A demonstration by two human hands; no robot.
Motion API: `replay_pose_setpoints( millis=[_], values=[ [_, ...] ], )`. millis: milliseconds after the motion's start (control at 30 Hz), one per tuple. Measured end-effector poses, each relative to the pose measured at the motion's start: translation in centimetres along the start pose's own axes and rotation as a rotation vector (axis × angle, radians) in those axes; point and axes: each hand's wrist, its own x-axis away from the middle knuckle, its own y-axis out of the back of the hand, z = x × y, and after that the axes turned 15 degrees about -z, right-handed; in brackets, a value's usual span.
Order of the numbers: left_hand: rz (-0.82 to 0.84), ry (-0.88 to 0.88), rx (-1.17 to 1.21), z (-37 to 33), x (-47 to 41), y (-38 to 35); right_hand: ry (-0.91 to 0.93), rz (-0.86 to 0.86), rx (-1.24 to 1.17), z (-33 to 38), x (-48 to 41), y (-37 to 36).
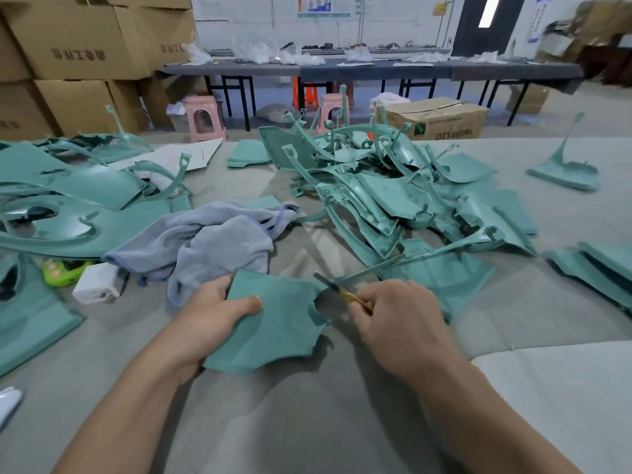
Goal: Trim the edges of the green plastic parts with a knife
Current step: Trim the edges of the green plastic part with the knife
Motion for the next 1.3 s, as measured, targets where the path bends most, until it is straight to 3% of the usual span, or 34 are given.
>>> replay_pose_setpoints(
  millis=[100,200,300,400,600,733,933,1067,1200,1300],
  values=[
    [0.003,-0.001,0.012,-0.1,0.1,-0.1,-0.207,-0.116,0.140,-1.7,-0.7,1.0],
    [0.000,-0.005,0.013,-0.2,0.1,-0.2,-0.229,-0.280,0.080,-2.4,-0.3,1.1],
    [-0.001,-0.007,0.010,-0.2,0.2,-0.2,-0.102,-0.084,-0.185,-0.6,0.5,0.1],
    [0.012,0.002,0.024,-0.2,0.2,-0.2,-0.033,0.071,-0.301,0.1,0.3,-0.3],
    [0.029,0.006,0.042,0.3,-0.3,-0.2,-0.032,0.040,-0.386,-1.6,0.0,0.0],
    [0.034,0.008,0.022,0.1,-0.5,-0.2,-0.003,0.110,-0.305,-2.1,-0.6,0.2],
    [0.039,0.010,0.014,0.2,-0.5,-0.2,-0.108,0.039,-0.326,-2.4,-0.9,-0.4],
    [0.042,0.021,0.017,0.2,-0.4,-0.2,-0.046,0.214,-0.367,-2.3,-0.8,-0.2],
    [0.053,0.036,0.036,0.0,-0.3,-0.2,-0.050,0.048,-0.302,-2.2,-1.0,-0.4],
    [0.053,0.040,0.034,-0.1,-0.1,-0.1,-0.015,0.151,-0.373,-2.6,-1.0,-0.2]
  ],
)
